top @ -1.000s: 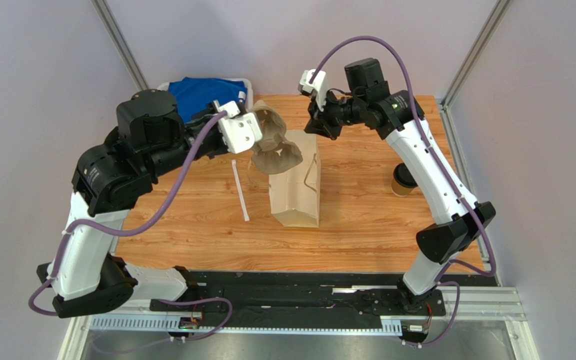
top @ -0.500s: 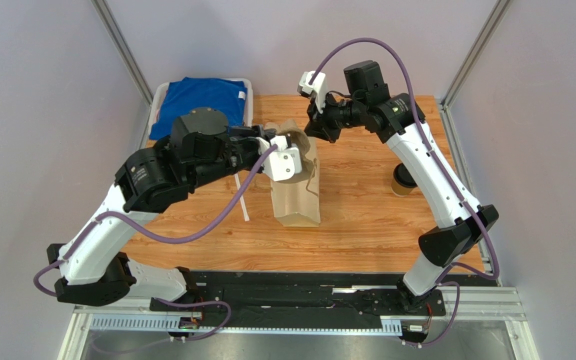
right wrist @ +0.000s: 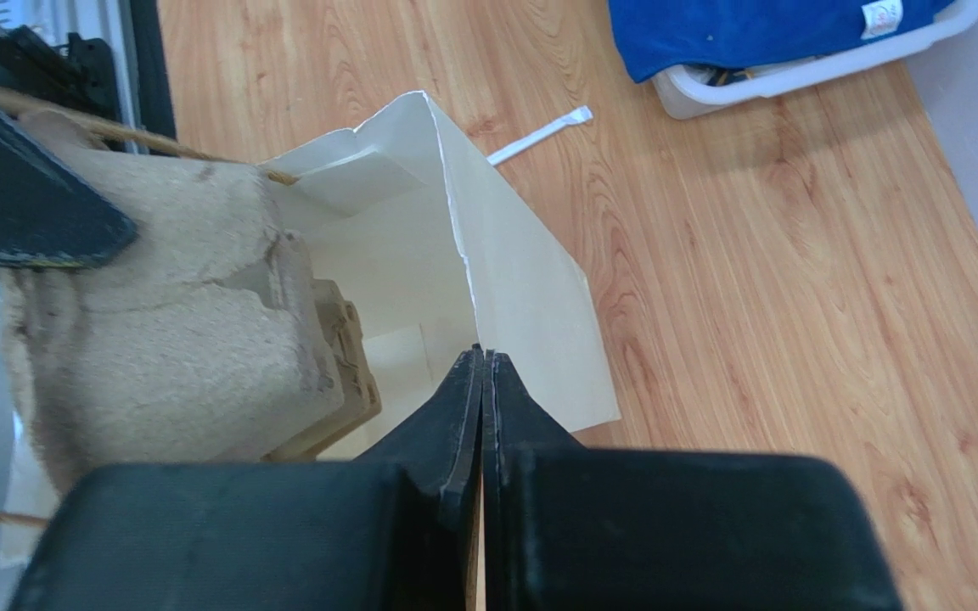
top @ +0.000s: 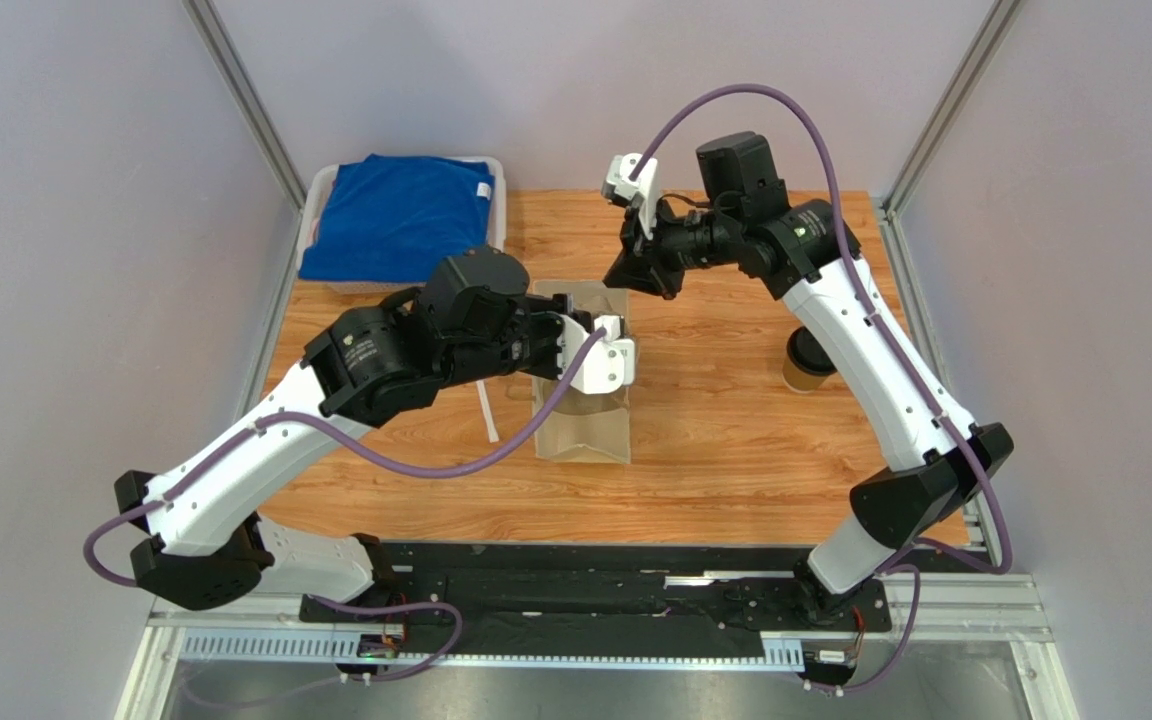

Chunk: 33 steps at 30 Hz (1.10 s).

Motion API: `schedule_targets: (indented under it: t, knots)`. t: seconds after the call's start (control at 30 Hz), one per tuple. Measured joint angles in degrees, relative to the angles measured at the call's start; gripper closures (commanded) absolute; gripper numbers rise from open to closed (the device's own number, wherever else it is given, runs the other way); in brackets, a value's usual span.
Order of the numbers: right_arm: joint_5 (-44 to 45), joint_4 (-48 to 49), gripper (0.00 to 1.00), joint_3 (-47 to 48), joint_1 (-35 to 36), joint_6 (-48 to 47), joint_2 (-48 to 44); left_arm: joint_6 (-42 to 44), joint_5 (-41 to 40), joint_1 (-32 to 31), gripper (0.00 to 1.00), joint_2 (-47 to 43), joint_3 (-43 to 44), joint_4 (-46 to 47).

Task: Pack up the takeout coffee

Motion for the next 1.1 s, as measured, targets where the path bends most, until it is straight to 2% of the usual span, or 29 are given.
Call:
schedule_targets:
  t: [0.43, 0.73, 1.1]
  knots:
    - [-6.9, 0.2, 1.00, -3.4, 0.0, 0.6, -1.9, -3.4, 3.6, 0.4, 1.00, 3.8, -0.8, -0.2]
    - [-7.8, -0.3, 1.00, -4.1, -0.1, 2.0, -2.1, -5.2, 4.1, 4.0, 1.00, 5.2, -3.2, 0.0]
    - [-10.5, -0.5, 1.00, -4.1, -1.0, 4.2, -1.2, -5.5, 6.2, 4.7, 1.00, 6.5, -3.2, -0.1]
